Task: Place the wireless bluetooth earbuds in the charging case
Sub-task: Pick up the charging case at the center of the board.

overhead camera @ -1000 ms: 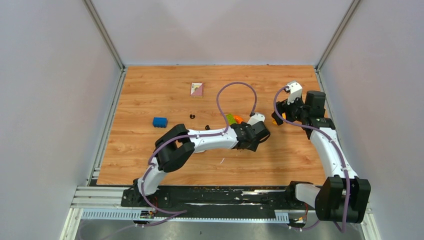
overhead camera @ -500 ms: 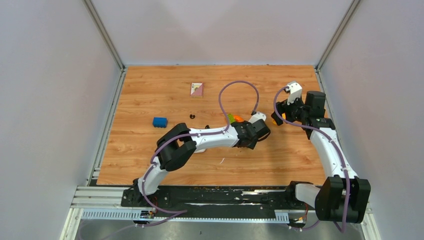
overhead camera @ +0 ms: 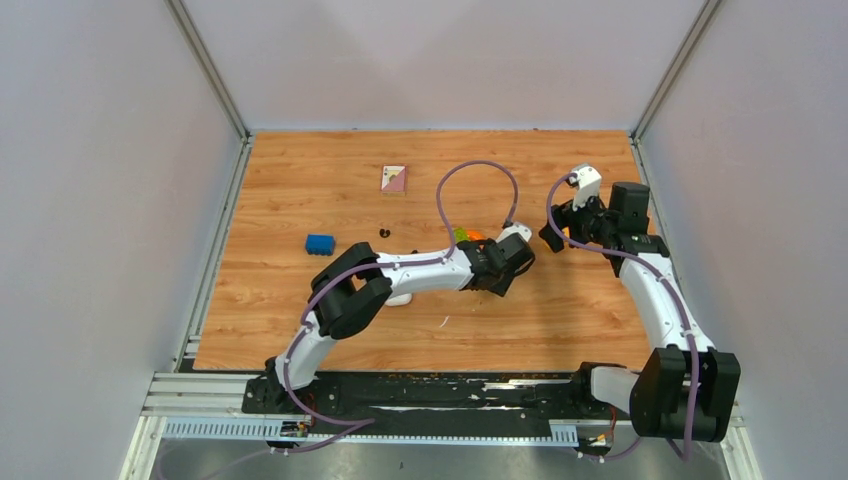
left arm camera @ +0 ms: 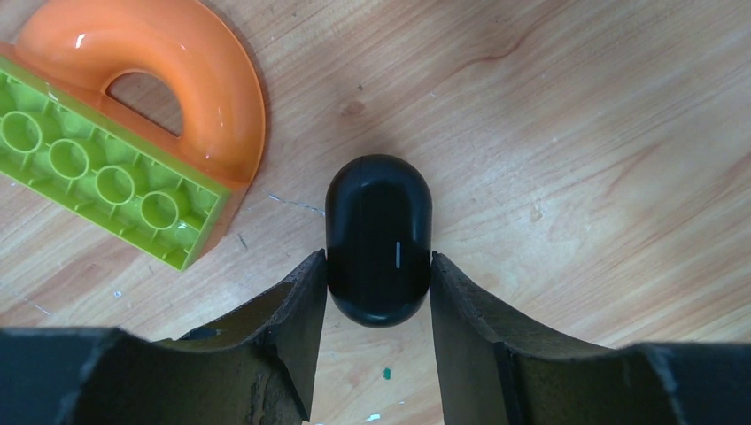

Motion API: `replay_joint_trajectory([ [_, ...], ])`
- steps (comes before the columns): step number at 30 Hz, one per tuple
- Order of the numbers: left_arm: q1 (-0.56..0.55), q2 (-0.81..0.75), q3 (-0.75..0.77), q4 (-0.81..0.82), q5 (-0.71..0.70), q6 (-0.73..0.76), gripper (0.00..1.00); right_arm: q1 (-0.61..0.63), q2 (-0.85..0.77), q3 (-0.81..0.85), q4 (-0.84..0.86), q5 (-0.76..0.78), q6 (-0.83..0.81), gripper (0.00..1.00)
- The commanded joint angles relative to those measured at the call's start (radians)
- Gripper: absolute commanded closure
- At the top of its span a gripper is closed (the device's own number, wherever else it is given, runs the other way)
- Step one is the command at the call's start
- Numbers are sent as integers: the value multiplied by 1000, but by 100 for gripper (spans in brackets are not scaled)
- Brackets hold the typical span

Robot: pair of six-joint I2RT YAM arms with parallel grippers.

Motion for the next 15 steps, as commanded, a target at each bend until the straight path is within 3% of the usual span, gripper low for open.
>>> replay_joint_trajectory([
  [1, 20, 5, 7, -16, 36, 48, 49, -4, 5, 1, 13, -39, -10, 26],
  [8, 17, -77, -66, -24, 81, 105, 67, -4, 12, 7, -6, -66, -5, 26],
  [15, -8, -408, -377, 80, -5, 275, 68, -7, 38, 37, -97, -319, 111, 27],
])
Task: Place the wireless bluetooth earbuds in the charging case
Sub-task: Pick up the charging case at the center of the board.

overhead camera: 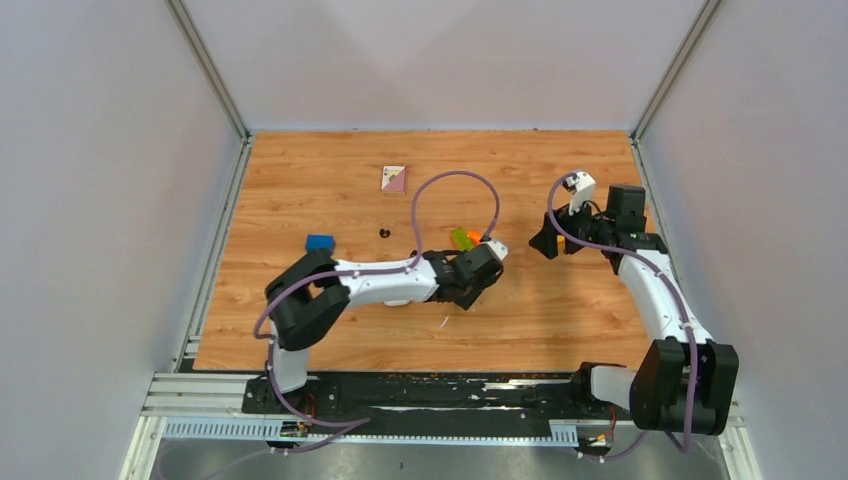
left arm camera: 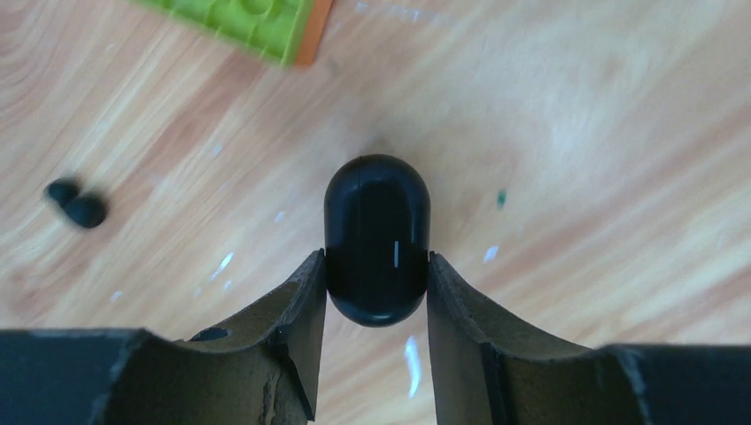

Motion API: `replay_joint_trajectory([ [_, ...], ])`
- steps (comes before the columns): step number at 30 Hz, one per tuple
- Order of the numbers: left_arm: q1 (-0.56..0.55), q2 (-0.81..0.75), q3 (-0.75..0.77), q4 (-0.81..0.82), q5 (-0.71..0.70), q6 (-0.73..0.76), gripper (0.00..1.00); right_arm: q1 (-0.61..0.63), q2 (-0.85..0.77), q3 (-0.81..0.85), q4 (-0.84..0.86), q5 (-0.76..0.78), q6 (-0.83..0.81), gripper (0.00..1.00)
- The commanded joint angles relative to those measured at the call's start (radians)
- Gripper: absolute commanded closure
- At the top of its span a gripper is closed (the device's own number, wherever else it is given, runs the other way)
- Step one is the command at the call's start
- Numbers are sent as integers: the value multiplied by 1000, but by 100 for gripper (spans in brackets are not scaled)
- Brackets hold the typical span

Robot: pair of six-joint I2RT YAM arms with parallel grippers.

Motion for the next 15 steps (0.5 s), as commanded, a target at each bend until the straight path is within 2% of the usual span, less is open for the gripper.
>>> replay_joint_trajectory([
  [1, -17, -259, -151, 88, -57, 159, 68, -4, 17, 33, -54, -261, 113, 27],
  [5, -29, -409, -283, 166, -45, 296, 68, 33, 51, 46, -169, -449, 112, 28],
  [9, -39, -491, -348, 212, 41, 431, 68, 101, 45, 53, -230, -493, 129, 31],
  [12, -62, -526, -366, 245, 65, 493, 68, 168, 66, 85, -279, -542, 155, 42],
  [15, -86, -551, -370, 271, 78, 542, 67, 246, 98, 148, -389, -509, 117, 41],
])
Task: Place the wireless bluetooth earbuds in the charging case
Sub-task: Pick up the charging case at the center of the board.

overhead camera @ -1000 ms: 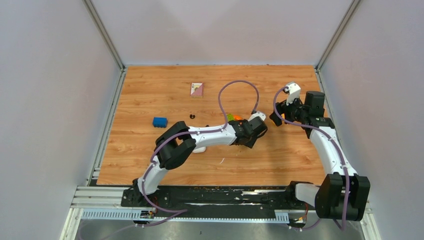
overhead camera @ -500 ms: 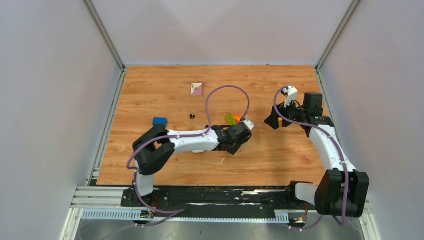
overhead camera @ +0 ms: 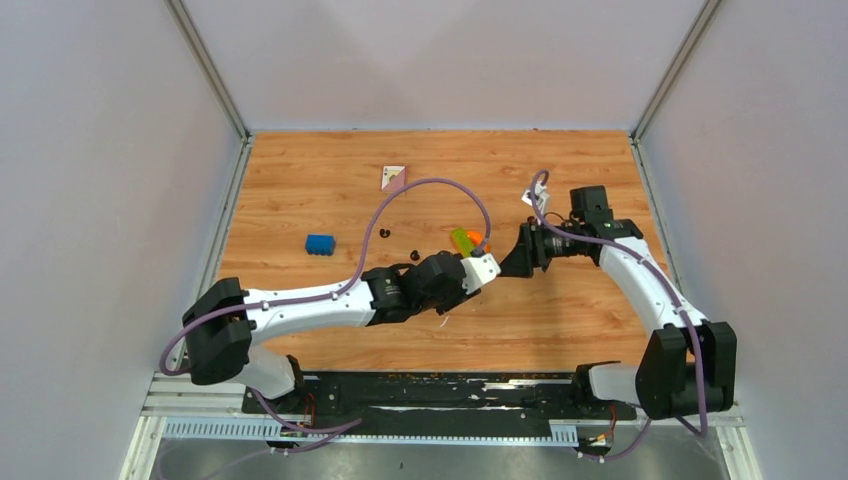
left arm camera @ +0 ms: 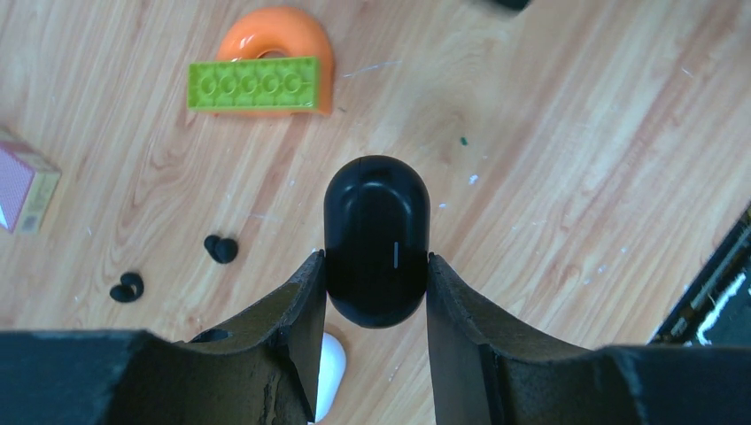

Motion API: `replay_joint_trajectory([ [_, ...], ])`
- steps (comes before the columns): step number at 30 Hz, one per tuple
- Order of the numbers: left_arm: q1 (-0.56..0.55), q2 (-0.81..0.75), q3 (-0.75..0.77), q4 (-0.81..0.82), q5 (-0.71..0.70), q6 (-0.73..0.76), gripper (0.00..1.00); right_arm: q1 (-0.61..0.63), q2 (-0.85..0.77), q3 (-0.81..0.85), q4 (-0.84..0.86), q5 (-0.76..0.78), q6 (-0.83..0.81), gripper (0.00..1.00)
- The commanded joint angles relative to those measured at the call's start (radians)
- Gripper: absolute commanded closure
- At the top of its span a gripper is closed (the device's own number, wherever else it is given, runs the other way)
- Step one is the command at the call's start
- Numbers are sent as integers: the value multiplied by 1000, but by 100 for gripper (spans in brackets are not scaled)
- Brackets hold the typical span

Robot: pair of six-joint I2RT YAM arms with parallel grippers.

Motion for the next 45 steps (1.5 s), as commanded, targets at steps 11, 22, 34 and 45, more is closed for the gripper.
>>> replay_joint_trajectory([
  [11, -93, -68, -1, 129, 23, 109, 68, 120, 58, 97, -91, -4, 90, 38],
  [22, -116, -87, -28, 198, -17, 125, 68, 125, 72, 63, -67, -11, 124, 48],
  [34, -120, -97, -39, 237, -21, 155, 68, 139, 88, 32, -35, -104, 152, 58],
  [45, -122, -115, -62, 303, -18, 176, 68, 155, 102, 18, -16, -144, 149, 70],
])
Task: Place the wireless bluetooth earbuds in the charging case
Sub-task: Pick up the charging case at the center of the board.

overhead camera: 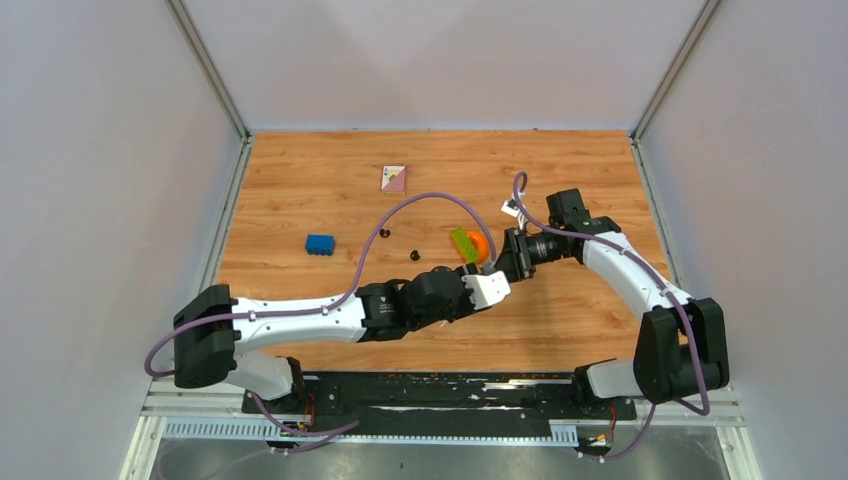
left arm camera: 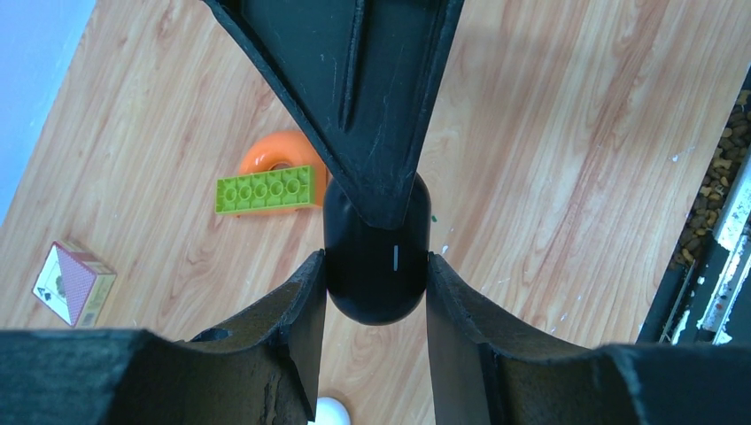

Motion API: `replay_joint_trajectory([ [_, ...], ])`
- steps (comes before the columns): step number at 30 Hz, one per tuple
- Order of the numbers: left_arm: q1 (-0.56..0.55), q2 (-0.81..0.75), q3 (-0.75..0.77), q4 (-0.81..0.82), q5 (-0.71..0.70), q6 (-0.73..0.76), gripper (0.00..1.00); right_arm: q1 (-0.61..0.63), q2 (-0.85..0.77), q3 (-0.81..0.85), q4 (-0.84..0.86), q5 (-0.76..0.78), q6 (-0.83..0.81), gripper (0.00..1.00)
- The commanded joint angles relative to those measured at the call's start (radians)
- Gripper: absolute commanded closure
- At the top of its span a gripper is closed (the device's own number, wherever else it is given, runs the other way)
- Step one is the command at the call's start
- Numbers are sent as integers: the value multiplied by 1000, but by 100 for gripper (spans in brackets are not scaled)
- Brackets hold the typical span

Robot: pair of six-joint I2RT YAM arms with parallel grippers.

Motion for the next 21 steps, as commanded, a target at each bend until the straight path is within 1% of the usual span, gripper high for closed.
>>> replay_joint_trajectory([
  [1, -9, -47, 0, 85, 2, 32, 68, 14, 2, -7, 30, -70, 2, 74],
  [4, -10, -53, -6, 87, 3, 38, 65, 14, 6, -2, 24, -70, -23, 91],
  [5, -9, -57, -9, 87, -2, 39, 62, 14, 6, 3, 16, -68, -37, 93],
  [7, -9, -75, -26, 89, -20, 36, 54, 14, 5, 14, -2, -68, -70, 97],
  [9, -9, -106, -57, 95, -55, -1, 46, 14, -1, 35, -29, -69, -114, 100],
  [12, -5, -178, -112, 98, -66, -86, 38, 13, -3, 89, -89, -86, -182, 100],
  [15, 17, -294, -205, 135, -18, -232, 30, 13, -2, 129, -131, -94, -234, 100],
  [17, 48, -392, -283, 193, 23, -350, 25, 11, -5, 150, -155, -104, -266, 100],
  [19, 125, -524, -384, 295, 81, -501, 21, 9, -10, 168, -168, -123, -290, 100],
  [21, 214, -617, -502, 453, 173, -680, 18, 6, -18, 187, -179, -144, -322, 100],
])
